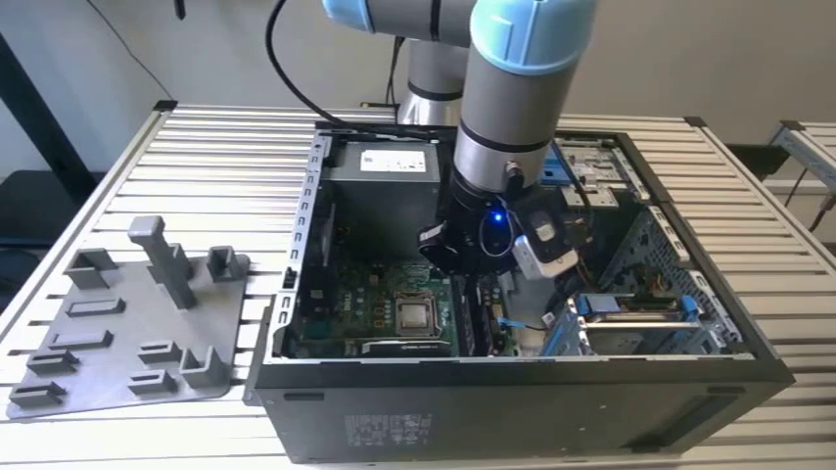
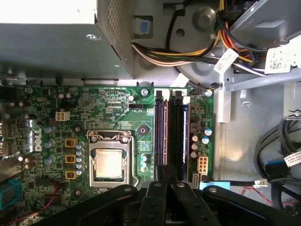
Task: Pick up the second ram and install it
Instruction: 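Press down the second ram until it locks into place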
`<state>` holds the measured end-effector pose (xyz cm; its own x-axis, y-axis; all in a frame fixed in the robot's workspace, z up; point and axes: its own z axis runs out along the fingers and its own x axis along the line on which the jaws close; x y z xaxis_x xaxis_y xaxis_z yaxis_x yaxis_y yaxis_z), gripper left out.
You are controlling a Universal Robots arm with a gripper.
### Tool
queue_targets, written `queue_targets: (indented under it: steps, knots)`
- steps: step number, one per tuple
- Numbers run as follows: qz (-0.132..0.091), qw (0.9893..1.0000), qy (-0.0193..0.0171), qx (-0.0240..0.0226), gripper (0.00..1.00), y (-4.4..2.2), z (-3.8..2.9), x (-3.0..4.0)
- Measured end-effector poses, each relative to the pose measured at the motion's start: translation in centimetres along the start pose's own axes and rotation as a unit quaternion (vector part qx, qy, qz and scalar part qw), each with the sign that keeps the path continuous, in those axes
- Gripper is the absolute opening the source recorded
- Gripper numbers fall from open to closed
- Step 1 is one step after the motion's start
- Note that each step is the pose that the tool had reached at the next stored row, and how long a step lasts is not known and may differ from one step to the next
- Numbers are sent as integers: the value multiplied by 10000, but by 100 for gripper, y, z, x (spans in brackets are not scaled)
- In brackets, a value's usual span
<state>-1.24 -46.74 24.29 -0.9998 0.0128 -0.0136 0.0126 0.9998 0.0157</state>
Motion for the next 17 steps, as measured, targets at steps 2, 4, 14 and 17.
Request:
queue_targets:
  steps: [2, 4, 14, 17]
  knots:
    - [0, 10000, 0, 0, 11, 0, 0, 3]
    - [0, 10000, 0, 0, 11, 0, 0, 5]
    - [-62, 10000, 1, -1, 11, 0, 0, 9]
    - [-175, 9998, 3, -2, 11, 0, 0, 9]
